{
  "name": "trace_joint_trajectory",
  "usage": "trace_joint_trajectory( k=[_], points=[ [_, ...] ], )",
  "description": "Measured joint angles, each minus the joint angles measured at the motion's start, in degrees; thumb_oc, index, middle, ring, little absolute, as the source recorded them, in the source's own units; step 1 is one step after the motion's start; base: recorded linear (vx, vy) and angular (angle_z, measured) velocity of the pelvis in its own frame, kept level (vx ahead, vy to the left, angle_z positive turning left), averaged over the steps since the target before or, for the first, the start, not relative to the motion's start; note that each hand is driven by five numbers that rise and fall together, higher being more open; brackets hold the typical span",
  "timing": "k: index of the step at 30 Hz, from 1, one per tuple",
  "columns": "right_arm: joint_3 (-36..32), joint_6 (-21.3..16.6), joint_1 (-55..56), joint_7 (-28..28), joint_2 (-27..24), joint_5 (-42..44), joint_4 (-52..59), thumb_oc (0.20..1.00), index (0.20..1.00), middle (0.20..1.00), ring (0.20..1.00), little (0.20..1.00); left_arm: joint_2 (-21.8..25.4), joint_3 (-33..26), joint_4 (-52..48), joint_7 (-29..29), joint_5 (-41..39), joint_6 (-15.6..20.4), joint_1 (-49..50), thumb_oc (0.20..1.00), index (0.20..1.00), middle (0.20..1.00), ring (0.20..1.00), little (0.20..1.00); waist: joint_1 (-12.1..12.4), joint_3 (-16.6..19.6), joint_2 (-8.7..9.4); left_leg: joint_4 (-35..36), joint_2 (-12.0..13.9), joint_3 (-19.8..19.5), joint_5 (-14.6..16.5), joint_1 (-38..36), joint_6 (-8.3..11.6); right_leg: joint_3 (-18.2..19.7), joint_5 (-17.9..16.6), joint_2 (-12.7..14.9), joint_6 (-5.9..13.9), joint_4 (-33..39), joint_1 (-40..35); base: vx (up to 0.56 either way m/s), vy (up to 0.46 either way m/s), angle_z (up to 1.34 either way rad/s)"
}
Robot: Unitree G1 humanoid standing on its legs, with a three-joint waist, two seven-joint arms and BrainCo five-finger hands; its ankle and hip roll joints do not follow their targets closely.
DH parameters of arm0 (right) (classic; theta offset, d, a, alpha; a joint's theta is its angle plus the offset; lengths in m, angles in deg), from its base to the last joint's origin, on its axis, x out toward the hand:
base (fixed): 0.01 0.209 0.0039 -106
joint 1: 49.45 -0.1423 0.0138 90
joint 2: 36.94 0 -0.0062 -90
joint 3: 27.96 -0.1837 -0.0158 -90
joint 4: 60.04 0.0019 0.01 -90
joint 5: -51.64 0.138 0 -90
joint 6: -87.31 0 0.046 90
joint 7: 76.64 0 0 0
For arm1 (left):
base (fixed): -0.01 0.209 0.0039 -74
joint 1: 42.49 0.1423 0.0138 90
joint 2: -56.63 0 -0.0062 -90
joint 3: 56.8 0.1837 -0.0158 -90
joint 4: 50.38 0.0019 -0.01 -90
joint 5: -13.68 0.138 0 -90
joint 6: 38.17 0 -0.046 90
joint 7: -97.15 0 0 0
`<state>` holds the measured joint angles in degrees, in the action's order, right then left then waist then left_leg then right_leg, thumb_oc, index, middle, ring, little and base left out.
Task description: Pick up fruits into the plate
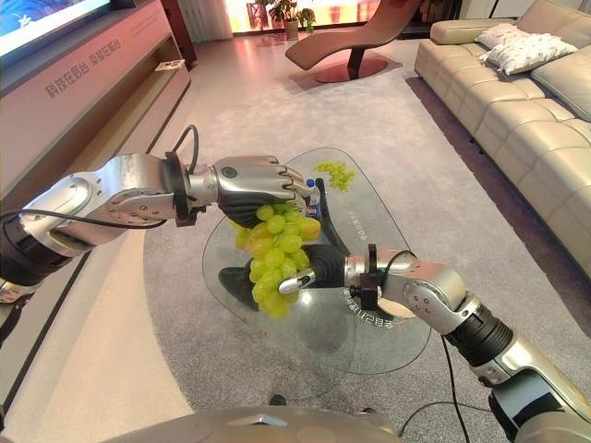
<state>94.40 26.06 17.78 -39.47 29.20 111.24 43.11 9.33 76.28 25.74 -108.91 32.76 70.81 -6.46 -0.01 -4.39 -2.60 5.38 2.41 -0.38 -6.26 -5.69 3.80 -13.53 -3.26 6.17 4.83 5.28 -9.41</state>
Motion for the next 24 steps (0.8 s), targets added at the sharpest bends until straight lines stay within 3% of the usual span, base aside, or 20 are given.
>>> trace_joint_trajectory(
  k=[21, 22, 24],
  points=[
    [-0.01, 0.0, 0.01, 1.09, 0.07, 0.0, 0.7, 0.2, 0.2, 0.2, 0.2, 0.2, 0.01, -0.08, 1.3, -0.57, 0.03, -0.01, 0.02, 0.2, 0.2, 0.2, 0.2, 0.2, 0.0, 0.0, 0.0, 0.0, 0.03, 0.07, 0.01, -0.08, -0.01, 0.08, 0.0, 0.01, 0.0, 0.0, -0.01, 0.0, 0.0, 0.0],
    [-0.01, 0.01, 0.01, 1.09, 0.08, 0.0, 0.7, 0.2, 0.2, 0.2, 0.2, 0.2, -0.01, -0.09, 1.3, -0.57, 0.03, -0.02, 0.06, 0.536, 0.536, 0.536, 0.536, 0.536, -0.01, 0.0, 0.0, 0.0, 0.03, 0.07, 0.01, -0.08, -0.01, 0.09, 0.0, 0.0, 0.0, 0.0, -0.01, 0.0, 0.0, 0.0],
    [-0.03, 0.0, 0.03, 1.07, 0.11, -0.01, 0.7, 0.2, 0.2, 0.2, 0.2, 0.2, -0.02, -0.28, 1.3, -0.61, 0.01, -0.1, 0.28, 1.0, 1.0, 1.0, 1.0, 1.0, -0.01, 0.0, 0.0, 0.0, 0.03, 0.07, 0.01, -0.09, -0.01, 0.09, 0.0, -0.01, 0.0, 0.0, -0.02, 0.0, 0.0, 0.0]
  ],
)
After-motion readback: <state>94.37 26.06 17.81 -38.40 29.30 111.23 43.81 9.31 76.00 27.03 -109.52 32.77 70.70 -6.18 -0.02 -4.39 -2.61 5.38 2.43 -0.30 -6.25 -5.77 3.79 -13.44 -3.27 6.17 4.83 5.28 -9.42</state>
